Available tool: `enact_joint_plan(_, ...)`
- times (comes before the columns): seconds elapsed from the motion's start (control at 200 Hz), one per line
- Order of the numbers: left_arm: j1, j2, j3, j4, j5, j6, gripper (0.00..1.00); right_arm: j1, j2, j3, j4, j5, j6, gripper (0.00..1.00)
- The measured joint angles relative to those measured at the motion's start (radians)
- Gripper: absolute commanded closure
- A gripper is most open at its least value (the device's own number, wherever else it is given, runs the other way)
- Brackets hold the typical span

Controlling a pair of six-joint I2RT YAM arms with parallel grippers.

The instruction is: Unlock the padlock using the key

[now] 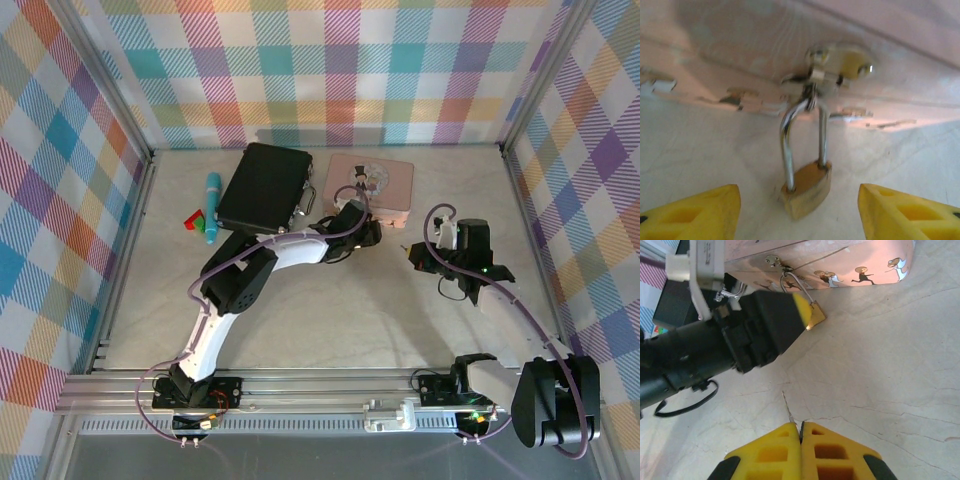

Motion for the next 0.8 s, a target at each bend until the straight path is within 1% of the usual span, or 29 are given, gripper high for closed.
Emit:
enact_joint_plan(0.12, 0.0, 0.057, 0.052, 0.003, -0.017, 0.004, 0.47, 0.0, -0.009, -0.01, 0.003, -0.011, 0.0, 1.0)
enact_joint_plan(0.185, -0.001, 0.061, 0.065, 0.001, -0.019, 0.0, 0.51, 0.0, -0.013, -0.015, 0.003, -0.014, 0.001, 1.0)
enact_joint_plan(0.33, -0.002, 0.076, 0.072, 0.005, -0.024, -0.004, 0.53, -0.001, -0.024, -0.027, 0.01, -0.014, 0.001, 1.0)
enact_joint_plan(0.42, -0.003, 0.078, 0.073, 0.005, -0.029, -0.007, 0.63, -0.004, -0.024, -0.033, 0.019, -0.014, 0.005, 1.0)
enact_joint_plan(0.48, -0.004, 0.084, 0.075, 0.004, -0.035, -0.008, 0.66, -0.005, -0.023, -0.037, 0.024, -0.014, 0.008, 1.0)
enact_joint_plan(0.665, -0.005, 0.091, 0.076, 0.019, -0.037, -0.027, 0.8, -0.006, -0.023, -0.048, 0.037, -0.018, 0.014, 1.0)
enact_joint_plan(0.705, -0.005, 0.092, 0.076, 0.029, -0.029, -0.035, 0.84, -0.006, -0.022, -0.049, 0.041, -0.018, 0.017, 1.0)
enact_joint_plan(0.77, -0.005, 0.091, 0.069, 0.048, -0.008, -0.054, 0.97, -0.006, -0.017, -0.054, 0.053, -0.024, 0.026, 1.0)
enact_joint_plan(0.8, -0.005, 0.09, 0.058, 0.068, 0.01, -0.067, 1.0, -0.006, -0.014, -0.058, 0.059, -0.028, 0.03, 1.0)
